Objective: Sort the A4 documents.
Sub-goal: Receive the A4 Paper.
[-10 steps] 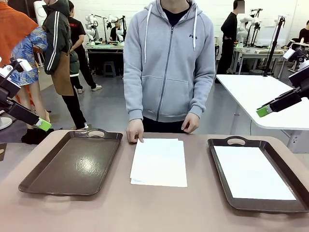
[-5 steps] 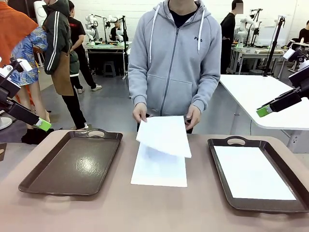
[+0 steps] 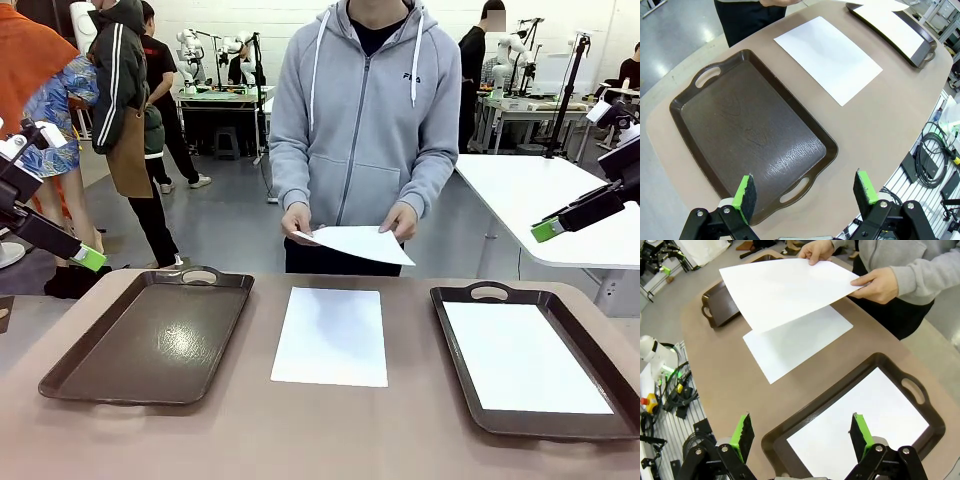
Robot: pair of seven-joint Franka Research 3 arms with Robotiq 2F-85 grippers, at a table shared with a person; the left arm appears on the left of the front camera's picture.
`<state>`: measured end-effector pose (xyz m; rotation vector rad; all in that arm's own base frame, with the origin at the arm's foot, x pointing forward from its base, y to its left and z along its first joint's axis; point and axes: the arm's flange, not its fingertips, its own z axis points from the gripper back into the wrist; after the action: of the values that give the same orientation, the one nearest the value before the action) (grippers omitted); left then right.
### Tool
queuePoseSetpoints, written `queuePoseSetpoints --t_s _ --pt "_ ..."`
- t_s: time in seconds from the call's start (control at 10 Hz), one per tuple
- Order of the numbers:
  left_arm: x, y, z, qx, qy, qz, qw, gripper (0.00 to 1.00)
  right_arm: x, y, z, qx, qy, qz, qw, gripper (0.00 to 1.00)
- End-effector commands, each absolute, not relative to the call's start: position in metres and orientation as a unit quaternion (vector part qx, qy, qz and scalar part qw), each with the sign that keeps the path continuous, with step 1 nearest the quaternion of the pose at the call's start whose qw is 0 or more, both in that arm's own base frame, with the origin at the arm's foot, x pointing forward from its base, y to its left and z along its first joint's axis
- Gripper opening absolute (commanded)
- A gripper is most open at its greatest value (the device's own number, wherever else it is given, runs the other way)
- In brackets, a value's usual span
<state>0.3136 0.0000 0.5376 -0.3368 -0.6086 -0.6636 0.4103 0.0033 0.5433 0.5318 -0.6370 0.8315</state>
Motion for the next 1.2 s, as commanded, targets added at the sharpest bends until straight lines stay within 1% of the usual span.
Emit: queuePoseSetpoints --t_s 0.0,1.1 --pt "0.3139 0.0010 0.5366 -0.170 -0.293 -0.321 0.884 1.00 0.4104 0.0036 0.5432 0.253 -0.301 0.393 0.831 1.00" --pt "0.3139 0.0010 0.5366 -0.170 -0.293 -0.321 0.884 1.00 0.4104 0.0036 0.5432 0.253 -0.301 0.393 0.831 1.00"
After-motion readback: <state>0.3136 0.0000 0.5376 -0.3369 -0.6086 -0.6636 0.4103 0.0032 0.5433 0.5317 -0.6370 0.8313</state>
